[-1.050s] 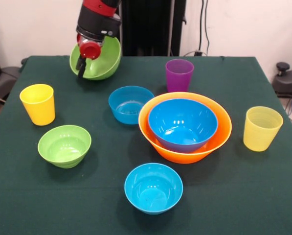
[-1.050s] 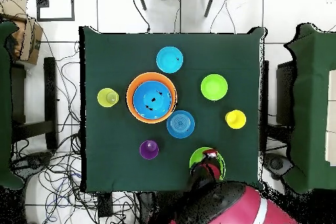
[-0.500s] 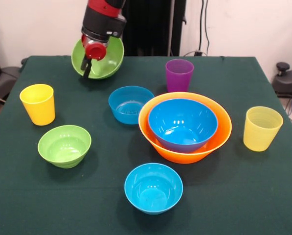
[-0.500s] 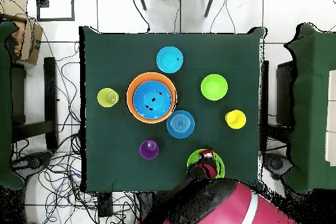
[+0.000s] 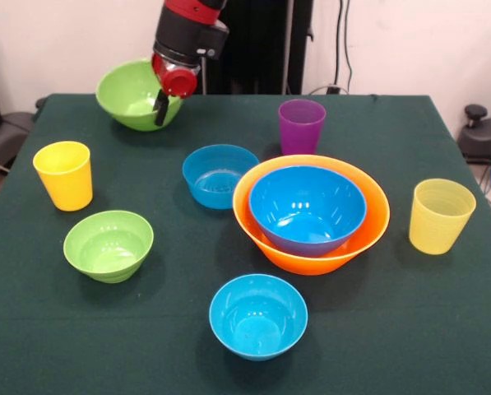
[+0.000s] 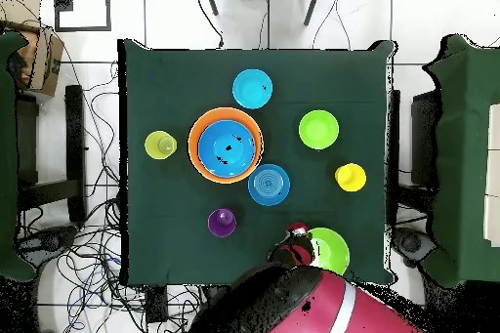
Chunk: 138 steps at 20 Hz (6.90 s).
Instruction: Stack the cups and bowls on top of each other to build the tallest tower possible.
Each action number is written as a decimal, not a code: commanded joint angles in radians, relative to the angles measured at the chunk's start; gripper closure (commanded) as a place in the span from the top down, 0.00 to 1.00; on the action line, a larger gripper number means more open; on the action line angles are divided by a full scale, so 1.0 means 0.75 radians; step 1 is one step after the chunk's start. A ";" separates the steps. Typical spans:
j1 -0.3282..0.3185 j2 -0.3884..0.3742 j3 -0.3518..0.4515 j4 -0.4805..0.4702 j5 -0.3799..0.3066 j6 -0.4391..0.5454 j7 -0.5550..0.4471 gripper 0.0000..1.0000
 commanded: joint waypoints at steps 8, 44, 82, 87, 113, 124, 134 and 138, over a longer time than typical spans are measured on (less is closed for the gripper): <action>0.036 -0.005 0.098 -0.030 0.090 0.143 0.216 0.00; 0.673 -0.345 -0.379 -0.830 0.024 1.518 0.037 0.00; 0.912 0.209 -0.741 -1.604 0.262 2.108 0.528 0.00; 0.892 0.104 -0.707 -1.638 0.298 2.333 0.452 0.00; 0.785 0.384 -0.831 -2.085 0.432 2.540 0.721 0.00; 0.870 0.463 -0.892 -2.069 0.457 2.502 0.836 0.00; 0.874 0.495 -0.910 -2.093 0.467 2.485 0.854 0.00; 0.887 0.494 -0.906 -2.060 0.463 2.451 0.853 0.00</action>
